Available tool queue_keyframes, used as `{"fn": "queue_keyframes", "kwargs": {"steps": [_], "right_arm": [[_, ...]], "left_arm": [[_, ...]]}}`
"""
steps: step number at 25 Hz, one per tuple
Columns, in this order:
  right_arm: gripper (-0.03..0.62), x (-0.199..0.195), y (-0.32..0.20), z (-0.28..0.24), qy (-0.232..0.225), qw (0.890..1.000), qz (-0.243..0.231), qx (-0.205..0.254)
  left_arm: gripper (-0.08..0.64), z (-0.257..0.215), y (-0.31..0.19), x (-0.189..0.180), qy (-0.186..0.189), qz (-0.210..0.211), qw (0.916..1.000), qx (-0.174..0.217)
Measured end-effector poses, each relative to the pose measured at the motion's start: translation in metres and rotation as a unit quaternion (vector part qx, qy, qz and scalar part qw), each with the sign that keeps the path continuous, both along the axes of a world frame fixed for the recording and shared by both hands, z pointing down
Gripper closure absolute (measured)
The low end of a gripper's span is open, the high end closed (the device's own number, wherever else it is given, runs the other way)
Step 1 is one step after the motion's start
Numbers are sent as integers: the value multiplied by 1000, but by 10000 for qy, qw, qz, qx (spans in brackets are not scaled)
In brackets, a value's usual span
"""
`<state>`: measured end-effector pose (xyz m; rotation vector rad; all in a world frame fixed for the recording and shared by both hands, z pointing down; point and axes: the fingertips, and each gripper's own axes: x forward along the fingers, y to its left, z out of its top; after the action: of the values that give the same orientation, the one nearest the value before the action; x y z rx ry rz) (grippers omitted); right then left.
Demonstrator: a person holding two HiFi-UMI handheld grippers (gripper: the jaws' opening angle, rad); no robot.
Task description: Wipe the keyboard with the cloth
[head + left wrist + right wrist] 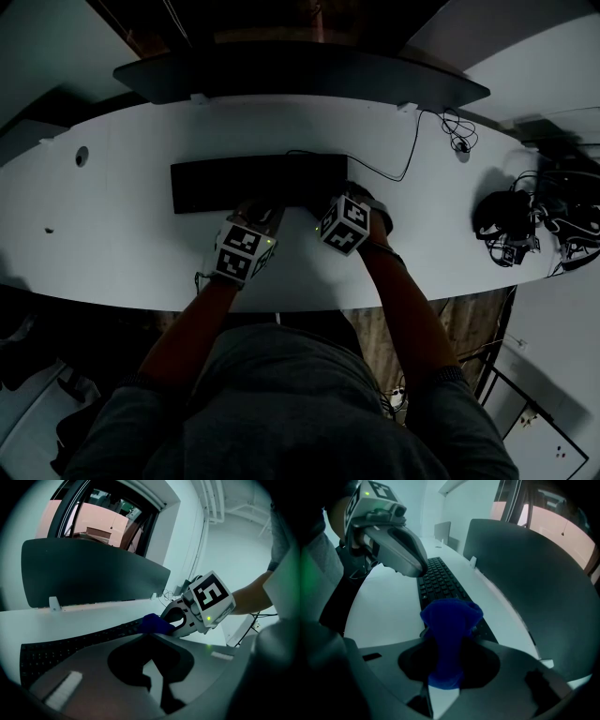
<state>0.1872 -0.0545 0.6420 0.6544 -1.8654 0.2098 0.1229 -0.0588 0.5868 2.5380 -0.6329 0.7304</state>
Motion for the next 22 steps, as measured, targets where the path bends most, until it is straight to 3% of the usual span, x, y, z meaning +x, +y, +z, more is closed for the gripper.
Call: {"fn": "queue_keyframes", "kwargs": {"steps": [11, 18, 20, 22], "right_arm": [[462, 56, 14, 4, 73, 9997, 245, 1], [463, 77, 22, 0, 110, 9992, 384, 56], [465, 78, 23, -14, -148, 9985, 493, 167], [465, 71, 23, -39, -842, 9931, 756, 301]], "left_arm": [[552, -2, 14, 32, -5, 37, 10000, 30], [552, -7, 21, 32, -76, -92, 9999, 121], [551, -12, 23, 29, -61, -166, 9997, 164], [552, -23, 24, 25, 71, -296, 9994, 180]]}}
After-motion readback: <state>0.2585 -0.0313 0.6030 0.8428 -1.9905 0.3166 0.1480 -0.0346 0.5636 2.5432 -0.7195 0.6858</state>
